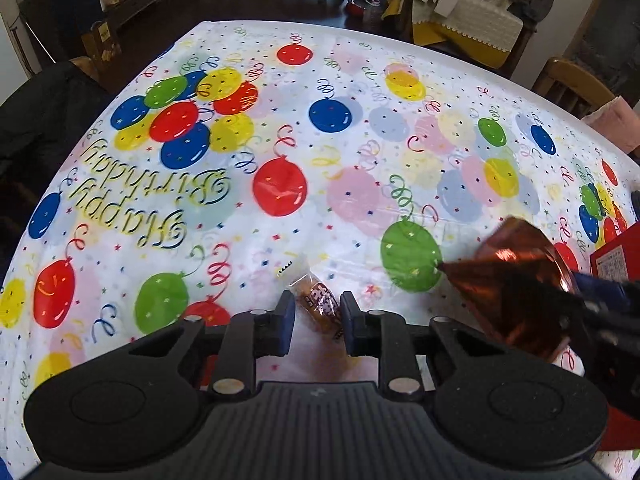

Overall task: Organize snacks
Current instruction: 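Carry the copper bag and small candy into the red box and release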

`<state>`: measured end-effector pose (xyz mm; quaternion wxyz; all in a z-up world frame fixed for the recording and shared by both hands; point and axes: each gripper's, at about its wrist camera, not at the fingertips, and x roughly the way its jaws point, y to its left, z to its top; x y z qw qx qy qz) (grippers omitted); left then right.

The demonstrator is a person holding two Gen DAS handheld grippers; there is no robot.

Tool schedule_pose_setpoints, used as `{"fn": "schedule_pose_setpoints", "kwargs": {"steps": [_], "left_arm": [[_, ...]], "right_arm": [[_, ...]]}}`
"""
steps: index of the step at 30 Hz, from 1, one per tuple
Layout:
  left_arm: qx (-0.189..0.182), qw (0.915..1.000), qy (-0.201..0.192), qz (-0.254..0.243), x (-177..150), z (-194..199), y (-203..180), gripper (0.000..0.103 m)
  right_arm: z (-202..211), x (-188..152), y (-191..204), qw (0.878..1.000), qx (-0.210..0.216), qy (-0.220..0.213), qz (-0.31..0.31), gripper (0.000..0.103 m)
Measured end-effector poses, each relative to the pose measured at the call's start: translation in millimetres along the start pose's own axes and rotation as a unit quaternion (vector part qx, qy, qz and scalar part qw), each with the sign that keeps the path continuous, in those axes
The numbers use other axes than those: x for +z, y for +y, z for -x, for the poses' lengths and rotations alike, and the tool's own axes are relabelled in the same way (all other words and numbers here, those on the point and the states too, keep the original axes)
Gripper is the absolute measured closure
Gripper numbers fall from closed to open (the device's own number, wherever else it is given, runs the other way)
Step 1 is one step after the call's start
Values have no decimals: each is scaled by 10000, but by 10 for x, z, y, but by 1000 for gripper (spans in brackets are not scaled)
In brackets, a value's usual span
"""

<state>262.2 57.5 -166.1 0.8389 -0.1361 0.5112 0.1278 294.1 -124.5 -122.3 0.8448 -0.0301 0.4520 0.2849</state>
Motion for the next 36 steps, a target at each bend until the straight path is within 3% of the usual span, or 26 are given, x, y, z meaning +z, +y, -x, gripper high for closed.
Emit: {"fn": "schedule_pose_setpoints", "kwargs": {"steps": [8,20,28,36], "left_arm": [[-110,9999,-2,-35,-144,283,140,79],[-506,9972,-267,-488,-399,1066,121,79],[-908,9897,-516,-977,-539,1589,-16,79],[-1274,9774,-777,-1497,-591,2017,-422,79]], "right_arm": [[302,-243,146,9994,-141,-86,-302,66],[1058,-534,426,9959,-450,-543,-571,66],[1649,-739,600,9888,-745,-1025,-789,66],[2127,-842,512,9792,-1020,-1446,-993,66]]}}
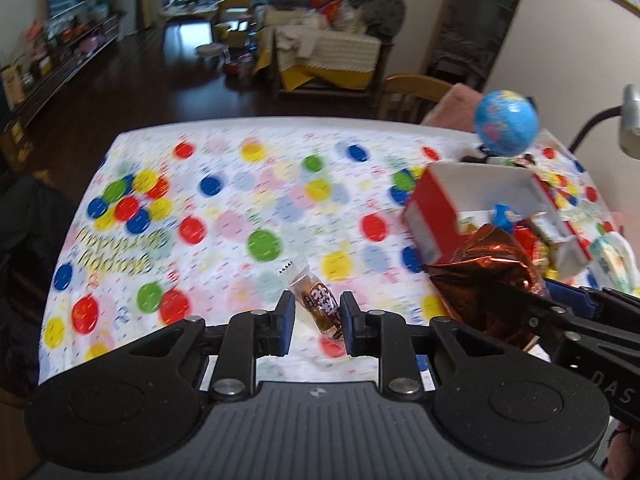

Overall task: Organize snacks
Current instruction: 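Carry the copper bag and small candy into the red box and release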

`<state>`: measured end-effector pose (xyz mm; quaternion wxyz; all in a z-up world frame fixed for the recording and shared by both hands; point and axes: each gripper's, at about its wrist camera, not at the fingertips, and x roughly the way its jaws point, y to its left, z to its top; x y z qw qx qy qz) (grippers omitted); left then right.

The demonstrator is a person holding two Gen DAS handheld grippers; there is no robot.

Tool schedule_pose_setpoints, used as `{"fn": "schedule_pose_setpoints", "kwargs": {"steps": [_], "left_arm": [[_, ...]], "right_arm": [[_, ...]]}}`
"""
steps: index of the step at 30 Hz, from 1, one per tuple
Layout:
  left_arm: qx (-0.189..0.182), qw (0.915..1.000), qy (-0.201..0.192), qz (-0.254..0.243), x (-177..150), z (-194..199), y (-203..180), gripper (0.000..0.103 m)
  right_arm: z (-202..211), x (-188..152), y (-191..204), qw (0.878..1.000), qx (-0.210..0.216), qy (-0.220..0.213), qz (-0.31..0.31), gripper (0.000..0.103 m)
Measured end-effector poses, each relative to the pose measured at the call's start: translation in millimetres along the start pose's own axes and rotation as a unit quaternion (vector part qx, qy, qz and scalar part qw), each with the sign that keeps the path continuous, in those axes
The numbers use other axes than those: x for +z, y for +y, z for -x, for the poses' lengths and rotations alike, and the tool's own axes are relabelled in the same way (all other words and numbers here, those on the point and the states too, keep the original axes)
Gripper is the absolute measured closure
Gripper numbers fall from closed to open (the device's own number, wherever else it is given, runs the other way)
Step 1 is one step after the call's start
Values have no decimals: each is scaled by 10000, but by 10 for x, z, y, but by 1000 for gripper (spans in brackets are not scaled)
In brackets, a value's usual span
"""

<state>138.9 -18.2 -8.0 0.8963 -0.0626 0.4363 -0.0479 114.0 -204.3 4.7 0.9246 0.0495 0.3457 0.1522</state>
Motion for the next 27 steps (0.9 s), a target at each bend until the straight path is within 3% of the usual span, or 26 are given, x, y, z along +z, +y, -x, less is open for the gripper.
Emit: {"fn": "schedule_pose_setpoints", "kwargs": {"steps": [6,16,27], "left_arm": [[-204,9992,-24,-351,168,-64,-503,79],[-274,9970,121,-708,362,-570,-1491,79],[-274,9954,525,-753,532,-1218,-2053,79]], "right_arm": [[120,91,-418,9996,-167,-152,-149,66],[59,224,-1404,9984,-442,-75,-348,66],[-226,318,-2224,9952,-779,66,-584,66]]}}
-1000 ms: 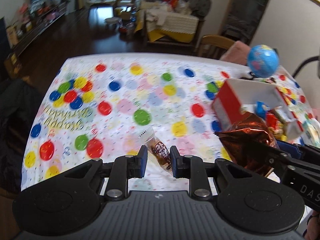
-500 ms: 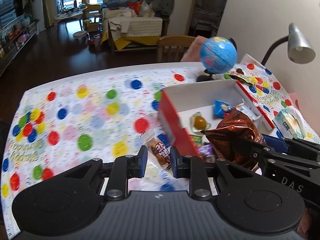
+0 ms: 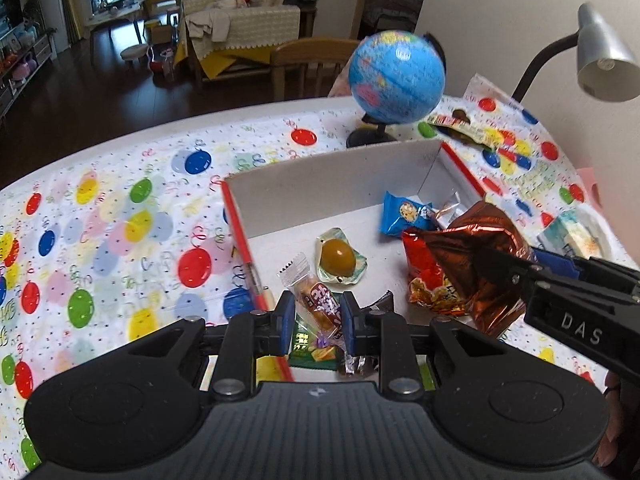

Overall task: Organize snacks
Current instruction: 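Carry the copper bag and small candy into the red box and release, then withdraw both tools up and away from the filled box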

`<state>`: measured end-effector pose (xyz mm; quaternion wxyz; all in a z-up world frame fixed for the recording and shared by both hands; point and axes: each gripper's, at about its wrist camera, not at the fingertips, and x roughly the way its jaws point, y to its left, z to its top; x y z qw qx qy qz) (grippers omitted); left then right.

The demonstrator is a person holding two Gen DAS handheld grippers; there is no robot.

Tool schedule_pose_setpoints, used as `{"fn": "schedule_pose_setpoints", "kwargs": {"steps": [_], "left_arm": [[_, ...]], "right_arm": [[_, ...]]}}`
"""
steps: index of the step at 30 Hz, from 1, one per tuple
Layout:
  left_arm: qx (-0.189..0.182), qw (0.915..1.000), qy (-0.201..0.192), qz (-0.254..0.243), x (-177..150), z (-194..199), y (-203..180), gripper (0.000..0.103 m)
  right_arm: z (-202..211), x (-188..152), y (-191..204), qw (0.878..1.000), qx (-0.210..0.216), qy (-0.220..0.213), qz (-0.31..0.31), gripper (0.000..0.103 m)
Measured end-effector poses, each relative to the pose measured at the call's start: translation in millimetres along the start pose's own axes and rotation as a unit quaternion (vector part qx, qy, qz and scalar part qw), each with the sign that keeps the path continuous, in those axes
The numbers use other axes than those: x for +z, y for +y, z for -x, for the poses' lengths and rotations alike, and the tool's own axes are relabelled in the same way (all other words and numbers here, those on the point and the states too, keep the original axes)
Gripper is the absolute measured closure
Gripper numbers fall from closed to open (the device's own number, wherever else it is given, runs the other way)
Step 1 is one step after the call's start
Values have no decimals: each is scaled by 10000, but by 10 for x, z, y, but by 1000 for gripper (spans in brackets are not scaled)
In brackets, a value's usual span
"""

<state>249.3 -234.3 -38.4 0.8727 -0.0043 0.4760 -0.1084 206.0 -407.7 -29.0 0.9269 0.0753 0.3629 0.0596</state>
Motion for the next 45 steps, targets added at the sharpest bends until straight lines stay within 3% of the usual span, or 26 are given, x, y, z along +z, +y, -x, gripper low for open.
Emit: {"fn": "schedule_pose_setpoints", "kwargs": {"steps": [5,17,24,32,35,37,45], "left_arm": [[144,9995,294,-51,42,-368,-106,79],[393,9966,695,-223,6,-921,-273,79],[468,9965,621,-321,-10,-937,-313,78],[367,9976,535,-226,-35,-821,-276,76],[362,9979,498,-225,-43,-767,-271,63],[291,9986,405,-200,-51,-710,-250,47],[26,9998,179,-113,-91,-404,-170,41]], "right_arm": [[-245,36,-145,9998,-161,83,27,66],[-770,36,-124,9987,-47,444,257,65],[-838,29,-121,9975,185,612,316,61],[-739,10,-163,9975,308,600,228,43],[-671,3,-169,9980,290,524,220,33],[-624,6,-177,9984,228,486,183,29],[-273,-11,-150,9996,178,201,43,17]]}}
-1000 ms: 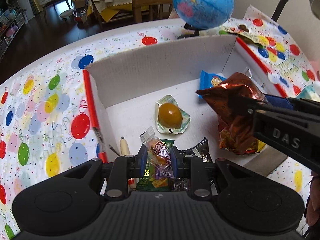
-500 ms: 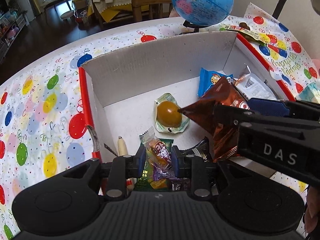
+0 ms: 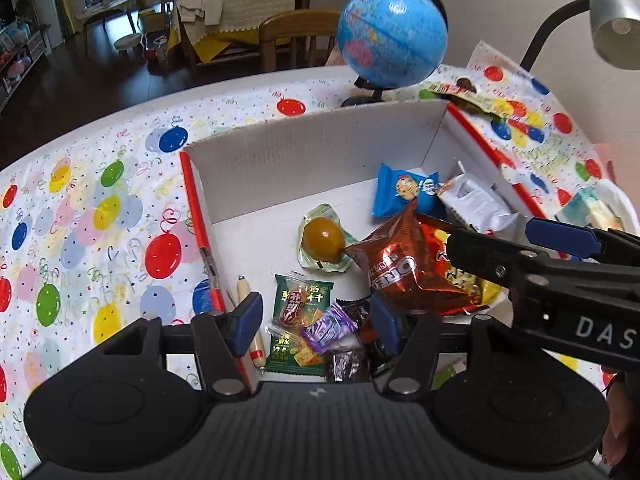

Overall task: Organize snacks
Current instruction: 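Withdraw both tools up and away from the filled box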

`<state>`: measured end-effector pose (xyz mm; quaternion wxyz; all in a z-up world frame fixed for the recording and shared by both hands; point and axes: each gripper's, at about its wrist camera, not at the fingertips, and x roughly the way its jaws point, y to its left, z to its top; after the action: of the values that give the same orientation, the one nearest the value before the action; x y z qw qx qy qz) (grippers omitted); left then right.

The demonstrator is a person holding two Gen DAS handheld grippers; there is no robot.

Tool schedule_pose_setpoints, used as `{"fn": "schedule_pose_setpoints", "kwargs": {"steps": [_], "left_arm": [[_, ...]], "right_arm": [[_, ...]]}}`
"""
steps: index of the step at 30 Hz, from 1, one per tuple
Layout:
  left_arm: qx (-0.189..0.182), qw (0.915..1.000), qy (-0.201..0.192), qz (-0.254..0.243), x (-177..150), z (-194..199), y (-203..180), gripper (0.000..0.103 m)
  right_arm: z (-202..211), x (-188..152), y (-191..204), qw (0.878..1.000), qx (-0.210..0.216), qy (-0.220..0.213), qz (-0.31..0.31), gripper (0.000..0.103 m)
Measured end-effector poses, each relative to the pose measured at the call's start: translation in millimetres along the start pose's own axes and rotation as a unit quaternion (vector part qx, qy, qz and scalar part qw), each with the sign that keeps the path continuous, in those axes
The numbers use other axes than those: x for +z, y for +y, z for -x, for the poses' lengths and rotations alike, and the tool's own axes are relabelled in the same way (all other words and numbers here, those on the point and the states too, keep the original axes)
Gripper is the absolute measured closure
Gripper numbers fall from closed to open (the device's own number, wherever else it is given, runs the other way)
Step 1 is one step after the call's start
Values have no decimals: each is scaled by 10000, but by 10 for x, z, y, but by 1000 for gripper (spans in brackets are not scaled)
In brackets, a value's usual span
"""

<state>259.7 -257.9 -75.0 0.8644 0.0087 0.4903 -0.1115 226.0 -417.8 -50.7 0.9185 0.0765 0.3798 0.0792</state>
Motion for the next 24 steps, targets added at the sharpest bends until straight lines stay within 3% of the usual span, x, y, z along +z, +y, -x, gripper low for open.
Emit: {"fn": "schedule_pose_setpoints", "kwargs": {"steps": [6,12,16,24], "left_arm": [[-79,9995,-268,-125,-106,318,62,39],[-215,9980,-579,-151,-228,672,150,39],[-217,9968,-756,-151,-340,880,216,23],[-242,9952,-932,-147,-547,1194,312,19]], "right_arm": [[304,-61,158,9992,-5,-396,-20,2],[598,-111,308,9975,151,-696,-28,2],[774,-179,396,9963,179,-840,-86,0],[1032,-372,523,9943,156,-1024,-239,0]]}}
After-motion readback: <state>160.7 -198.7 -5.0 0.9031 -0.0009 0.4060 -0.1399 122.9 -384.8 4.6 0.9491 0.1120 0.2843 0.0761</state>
